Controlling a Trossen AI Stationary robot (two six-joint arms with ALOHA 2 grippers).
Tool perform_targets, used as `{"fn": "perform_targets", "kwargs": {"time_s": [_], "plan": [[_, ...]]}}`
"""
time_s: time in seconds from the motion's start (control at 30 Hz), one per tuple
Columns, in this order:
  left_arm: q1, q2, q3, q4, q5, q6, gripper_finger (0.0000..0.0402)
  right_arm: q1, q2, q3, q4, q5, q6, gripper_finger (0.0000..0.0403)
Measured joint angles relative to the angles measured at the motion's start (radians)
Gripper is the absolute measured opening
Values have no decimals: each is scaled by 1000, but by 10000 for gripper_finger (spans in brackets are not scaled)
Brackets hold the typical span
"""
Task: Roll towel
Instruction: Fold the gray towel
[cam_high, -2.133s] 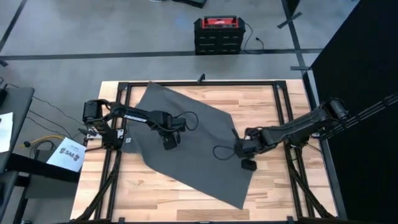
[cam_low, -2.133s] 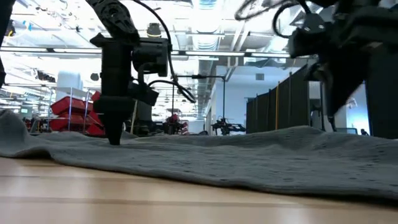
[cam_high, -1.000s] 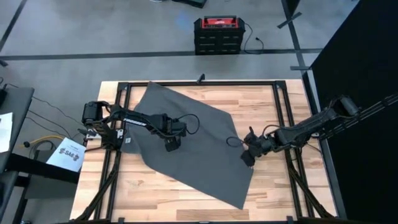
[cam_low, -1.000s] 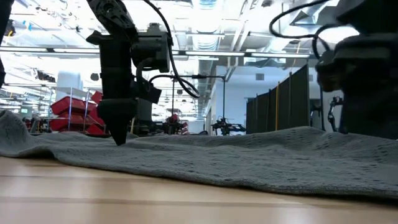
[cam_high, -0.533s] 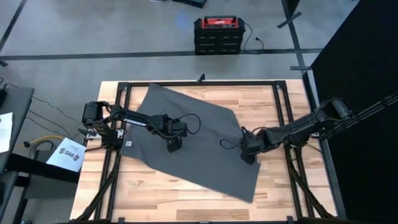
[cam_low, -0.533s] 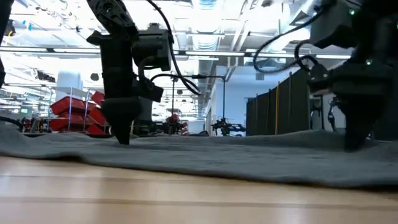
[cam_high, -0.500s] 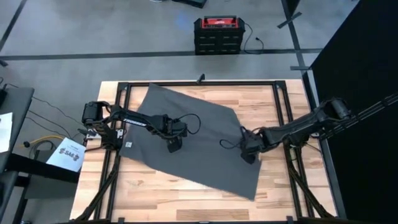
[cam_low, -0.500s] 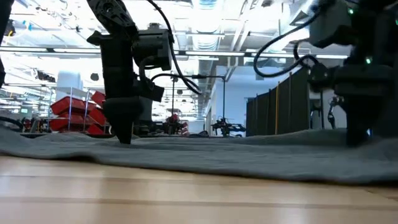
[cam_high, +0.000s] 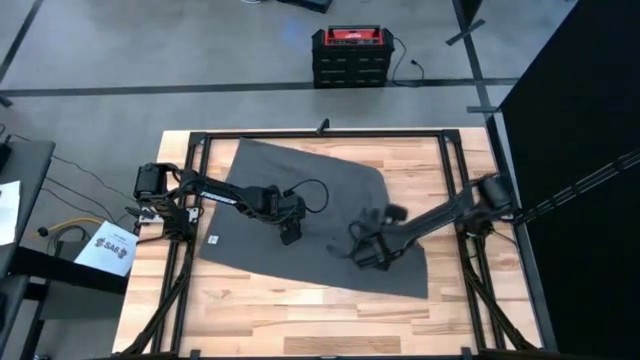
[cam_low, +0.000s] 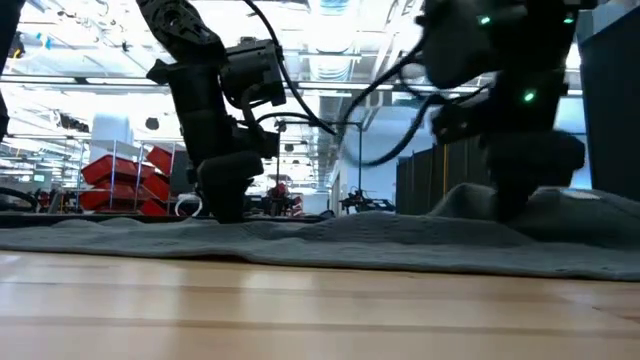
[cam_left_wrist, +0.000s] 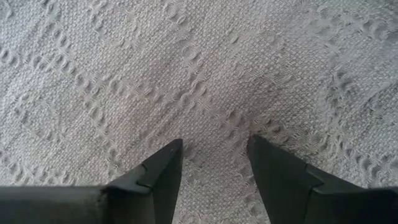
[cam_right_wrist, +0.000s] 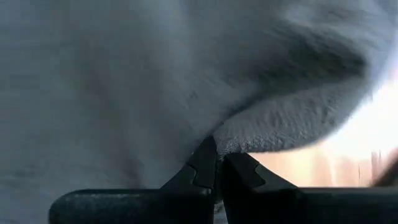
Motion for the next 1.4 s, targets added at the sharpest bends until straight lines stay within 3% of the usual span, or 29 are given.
{"fn": "perform_targets", "kwargs": {"time_s": [0.13, 0.3, 0.5, 0.7, 0.93, 1.07, 1.2, 1.4], "plan": [[0, 0, 0, 0, 0, 13, 173, 53, 120, 136, 80, 22, -131, 15], [8, 0, 0, 2, 0, 25, 173, 51, 144, 221, 222, -5, -165, 83], [21, -1, 1, 5, 2, 35, 173, 37, 137, 234, 395, -174, -158, 177], [21, 0, 1, -1, -1, 35, 173, 38, 61, 232, 222, -166, -59, 245], [21, -1, 1, -5, -4, 36, 173, 65, -106, 232, 28, -101, 43, 255], [20, -1, 1, -5, -4, 36, 173, 63, -223, 144, -93, -43, 170, 255], [18, -1, 1, -3, -8, 36, 173, 28, -349, -36, -47, -47, 316, 255], [6, -1, 1, -4, -15, 32, 173, -11, -468, -329, 266, -252, 438, 255]]}}
